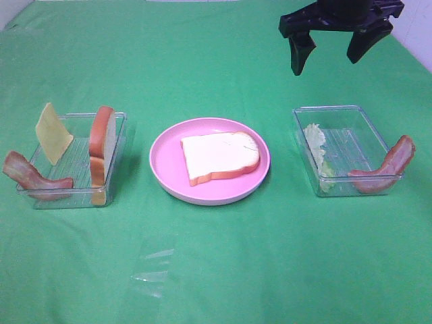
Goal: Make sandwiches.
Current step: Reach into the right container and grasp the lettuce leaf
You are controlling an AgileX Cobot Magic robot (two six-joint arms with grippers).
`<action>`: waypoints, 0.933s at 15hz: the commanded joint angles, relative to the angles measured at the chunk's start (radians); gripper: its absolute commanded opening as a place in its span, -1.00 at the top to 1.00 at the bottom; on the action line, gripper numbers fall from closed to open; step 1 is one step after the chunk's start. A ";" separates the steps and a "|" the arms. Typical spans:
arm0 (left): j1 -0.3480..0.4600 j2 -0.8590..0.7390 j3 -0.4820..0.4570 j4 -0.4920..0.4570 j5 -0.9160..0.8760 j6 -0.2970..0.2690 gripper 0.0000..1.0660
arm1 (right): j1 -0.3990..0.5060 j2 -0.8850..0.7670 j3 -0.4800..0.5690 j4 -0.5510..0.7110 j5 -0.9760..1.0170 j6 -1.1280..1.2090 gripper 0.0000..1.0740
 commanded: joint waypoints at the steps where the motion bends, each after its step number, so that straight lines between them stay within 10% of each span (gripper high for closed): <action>1: 0.000 -0.014 0.002 -0.004 -0.002 -0.006 -0.89 | -0.016 0.017 0.030 0.011 0.036 0.007 -0.69; 7: 0.000 -0.014 0.002 -0.004 -0.002 -0.006 -0.89 | -0.016 0.040 0.287 0.040 -0.127 0.007 -0.69; 14: 0.000 -0.014 0.002 -0.004 -0.002 -0.006 -0.89 | -0.016 0.093 0.319 0.049 -0.182 0.007 -0.56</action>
